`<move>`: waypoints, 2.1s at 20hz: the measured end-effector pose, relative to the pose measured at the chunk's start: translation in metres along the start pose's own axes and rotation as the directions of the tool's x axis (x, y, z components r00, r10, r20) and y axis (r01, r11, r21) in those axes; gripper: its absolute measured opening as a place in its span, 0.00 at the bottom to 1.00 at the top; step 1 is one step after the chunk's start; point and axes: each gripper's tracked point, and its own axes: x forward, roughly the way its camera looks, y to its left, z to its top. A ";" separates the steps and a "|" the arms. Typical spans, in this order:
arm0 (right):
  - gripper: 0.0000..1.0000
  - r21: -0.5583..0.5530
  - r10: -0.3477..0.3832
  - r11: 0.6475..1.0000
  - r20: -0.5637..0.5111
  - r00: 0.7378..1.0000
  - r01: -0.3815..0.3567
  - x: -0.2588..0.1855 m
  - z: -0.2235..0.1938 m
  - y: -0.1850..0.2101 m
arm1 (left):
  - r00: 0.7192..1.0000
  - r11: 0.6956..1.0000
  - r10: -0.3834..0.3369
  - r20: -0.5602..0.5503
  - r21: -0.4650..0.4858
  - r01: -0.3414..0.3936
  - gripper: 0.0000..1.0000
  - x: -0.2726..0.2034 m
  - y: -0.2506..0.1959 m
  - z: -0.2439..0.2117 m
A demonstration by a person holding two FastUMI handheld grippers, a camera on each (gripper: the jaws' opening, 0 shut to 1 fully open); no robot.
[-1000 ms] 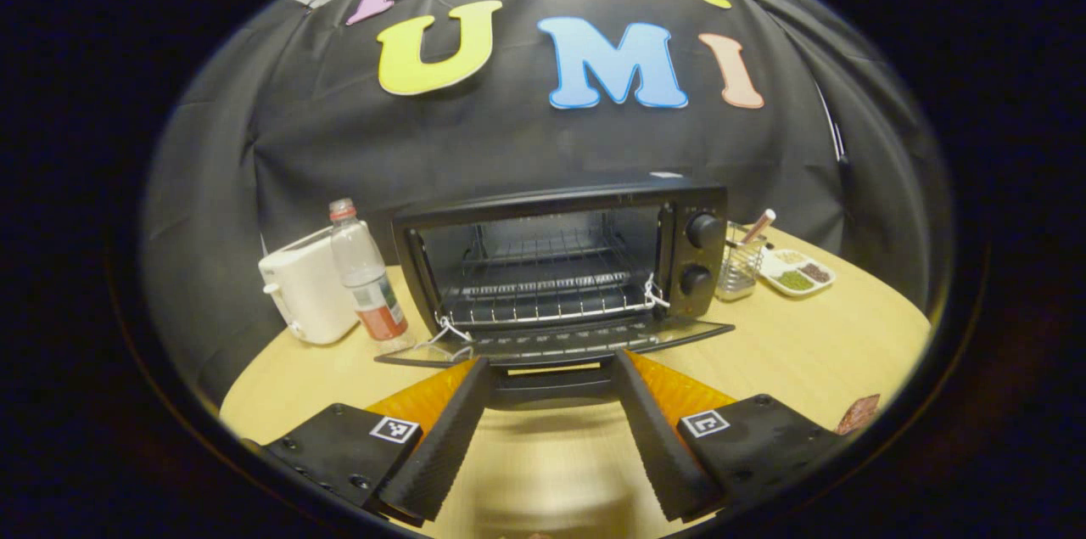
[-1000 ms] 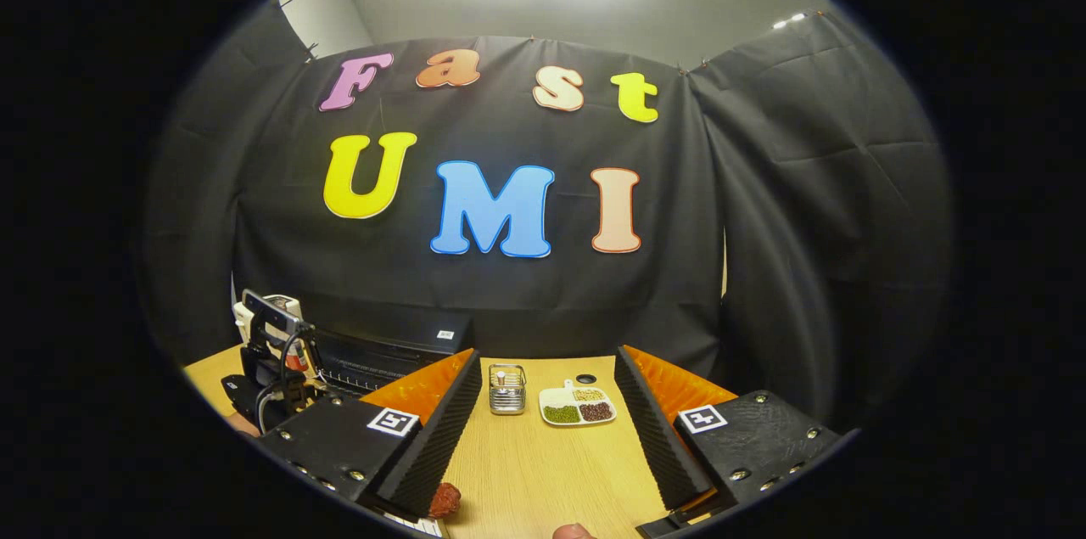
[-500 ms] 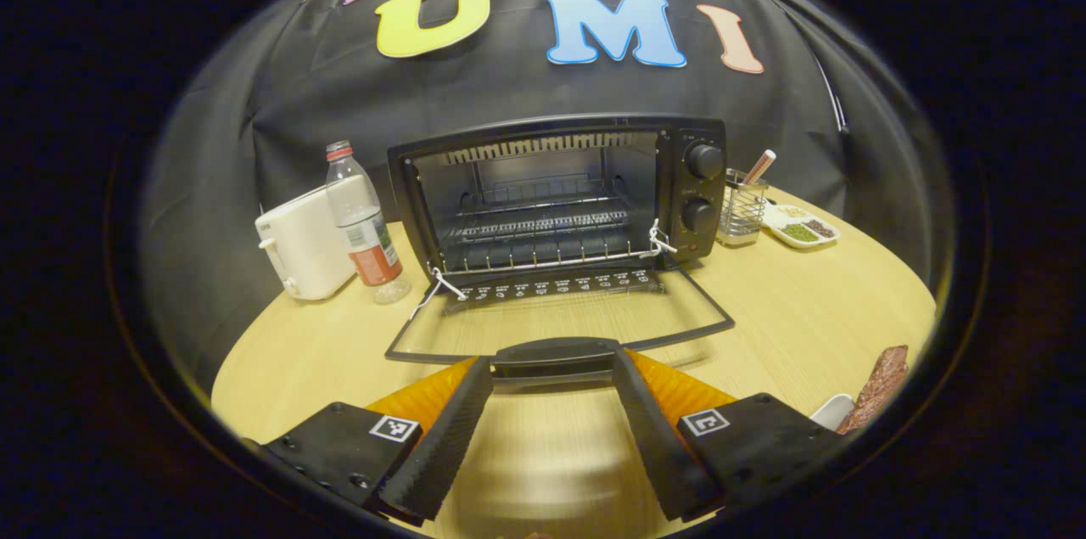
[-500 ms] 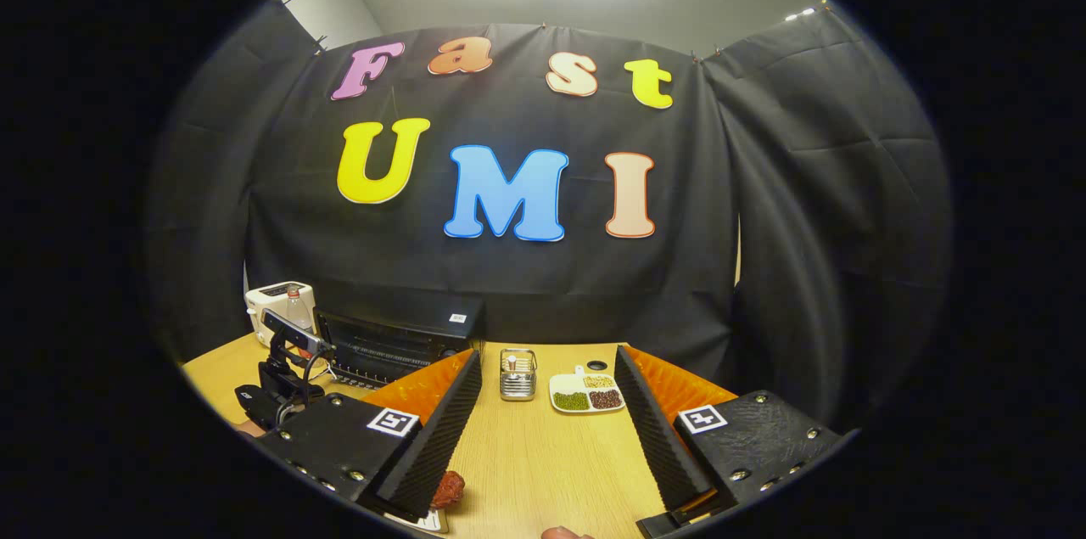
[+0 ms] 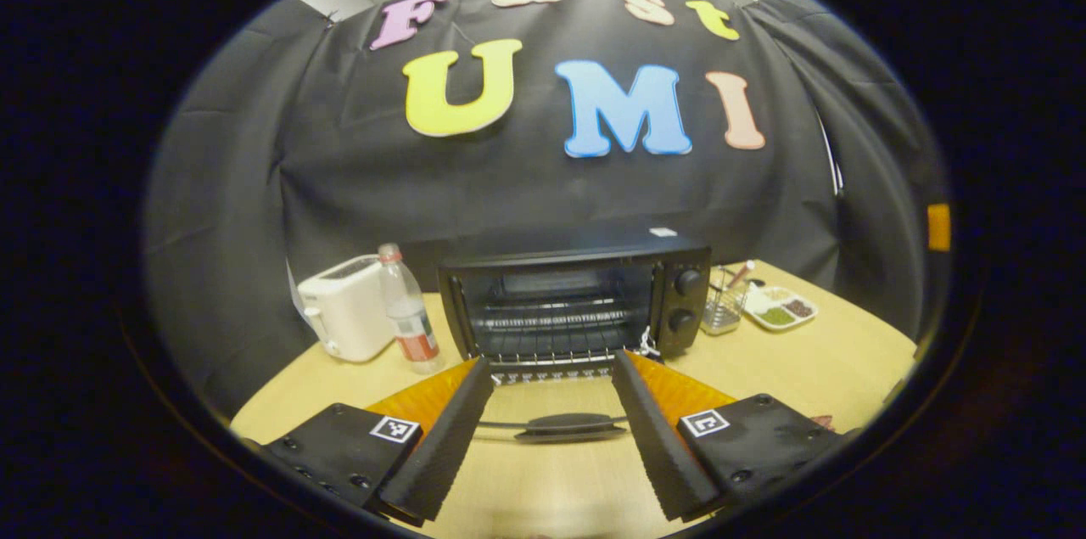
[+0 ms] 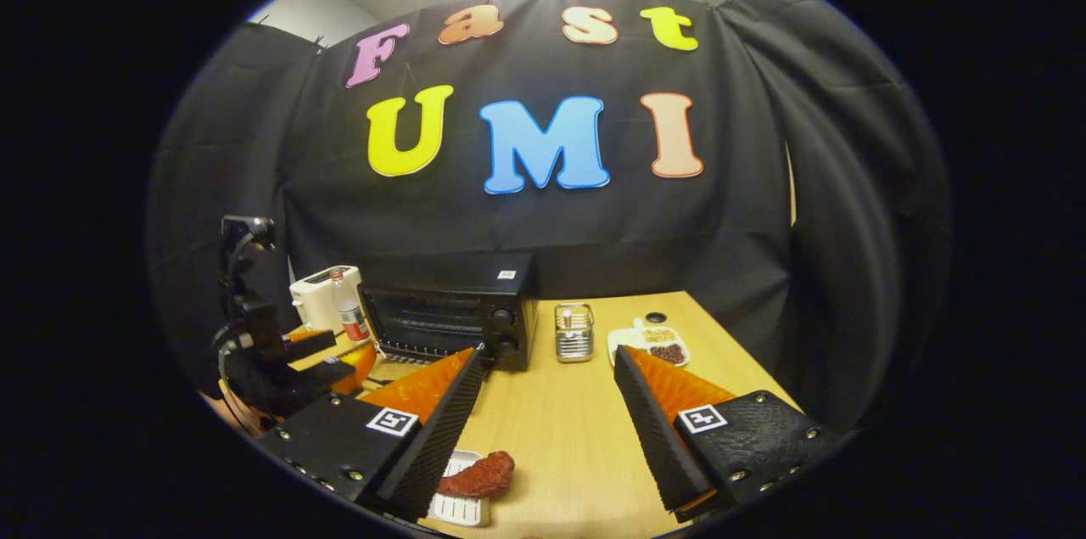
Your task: Open the electric oven with the left hand, put the food in, and close the electric oven.
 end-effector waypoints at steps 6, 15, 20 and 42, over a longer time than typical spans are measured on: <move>0.96 0.086 0.109 0.991 -0.139 0.984 -0.097 0.021 -0.049 0.015 | 0.992 0.997 0.074 0.101 -0.031 -0.071 0.96 -0.057 0.036 0.057; 0.91 0.222 0.200 0.967 -0.340 0.919 -0.129 0.037 -0.123 0.025 | 0.970 0.984 0.175 0.169 -0.044 -0.170 1.00 -0.120 0.068 0.096; 0.88 0.308 0.262 0.942 -0.421 0.868 -0.135 0.038 -0.154 0.038 | 0.957 0.978 0.210 0.198 -0.059 -0.202 1.00 -0.141 0.073 0.107; 0.08 0.643 0.412 0.766 -0.466 0.783 -0.020 0.032 -0.175 0.069 | 0.950 0.972 0.234 0.205 -0.065 -0.225 1.00 -0.139 0.082 0.105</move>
